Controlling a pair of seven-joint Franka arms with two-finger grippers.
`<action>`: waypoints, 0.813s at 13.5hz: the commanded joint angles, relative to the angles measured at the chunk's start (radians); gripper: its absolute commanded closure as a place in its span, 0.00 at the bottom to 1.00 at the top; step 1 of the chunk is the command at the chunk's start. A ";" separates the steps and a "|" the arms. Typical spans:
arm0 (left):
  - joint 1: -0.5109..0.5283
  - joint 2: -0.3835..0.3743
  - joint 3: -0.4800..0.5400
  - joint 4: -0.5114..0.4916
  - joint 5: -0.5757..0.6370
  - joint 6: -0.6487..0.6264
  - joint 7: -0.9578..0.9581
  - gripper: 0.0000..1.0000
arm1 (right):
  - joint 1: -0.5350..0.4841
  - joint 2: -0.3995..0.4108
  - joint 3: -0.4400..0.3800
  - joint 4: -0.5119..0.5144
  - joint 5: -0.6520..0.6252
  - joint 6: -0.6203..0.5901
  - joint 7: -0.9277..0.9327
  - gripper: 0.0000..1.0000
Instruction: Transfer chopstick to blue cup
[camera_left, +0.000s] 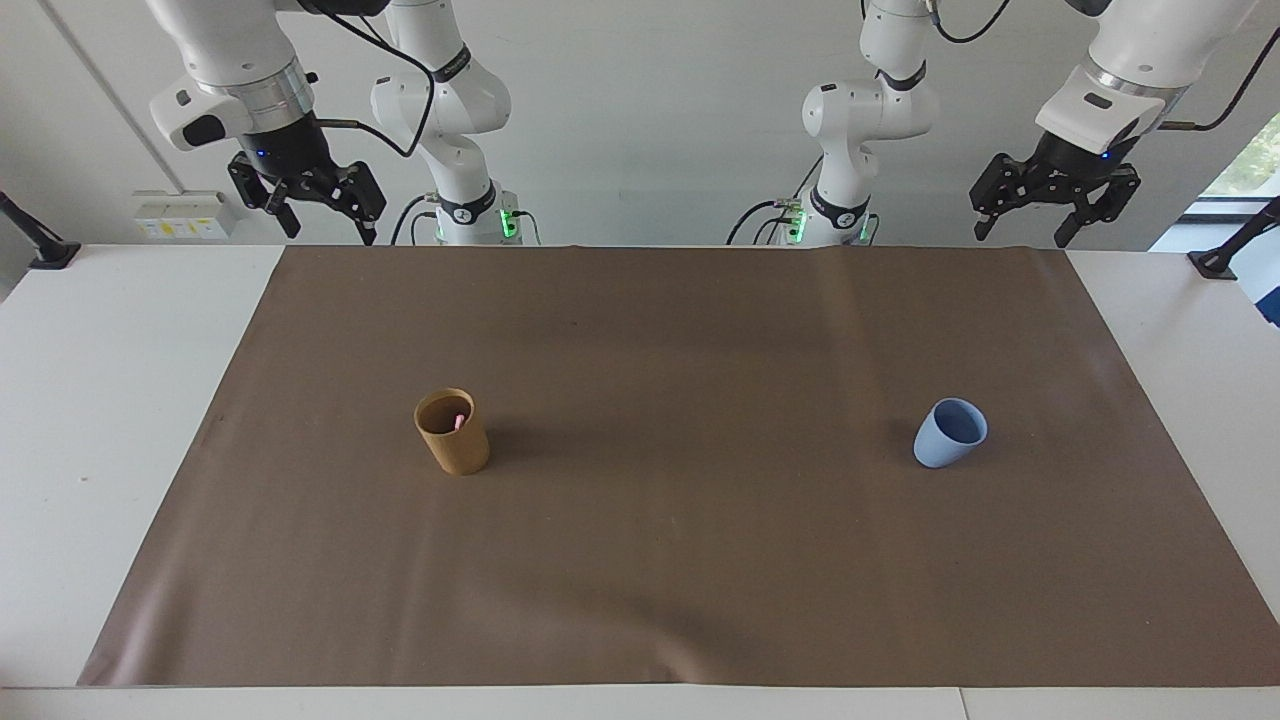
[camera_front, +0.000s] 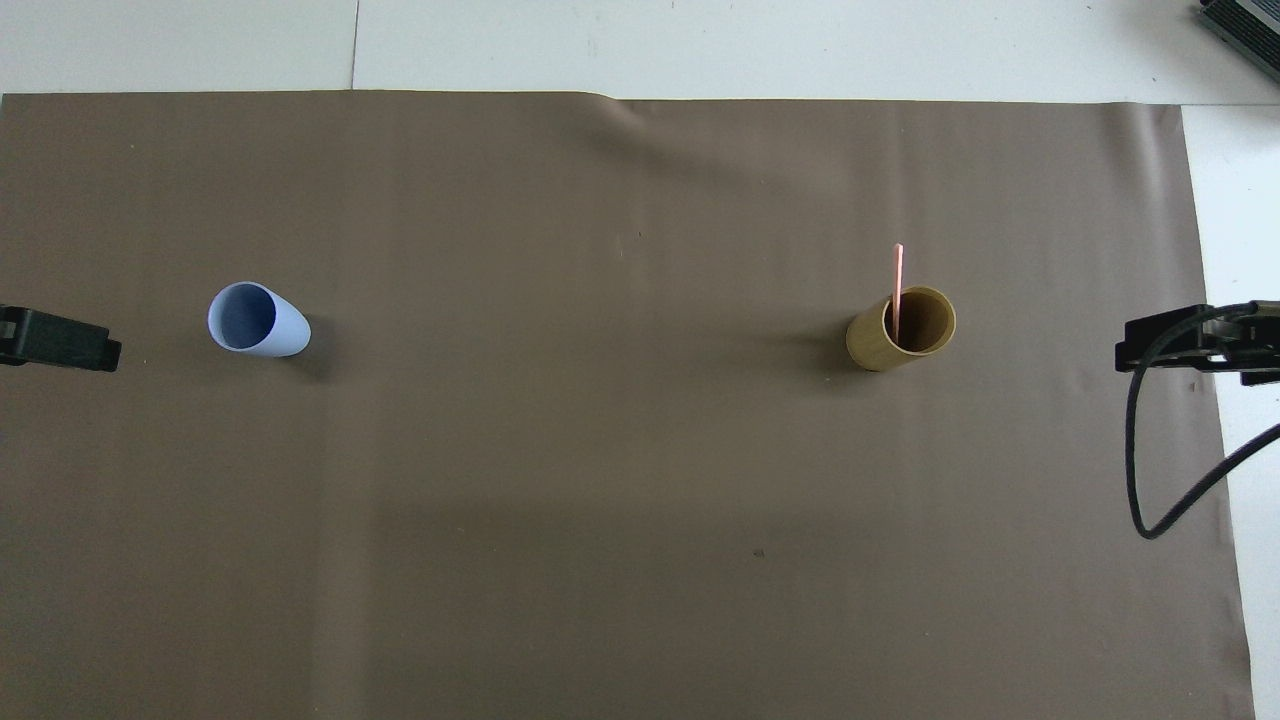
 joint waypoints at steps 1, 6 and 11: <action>0.005 -0.005 -0.003 0.007 0.013 -0.019 -0.003 0.00 | -0.011 -0.033 0.003 -0.043 -0.005 0.027 -0.026 0.00; 0.003 -0.005 -0.005 0.004 0.013 -0.016 -0.009 0.00 | -0.013 -0.027 0.002 -0.045 -0.004 0.042 -0.024 0.00; 0.025 -0.006 -0.003 -0.039 0.012 0.051 0.008 0.00 | -0.013 -0.030 0.003 -0.055 -0.002 0.042 -0.026 0.00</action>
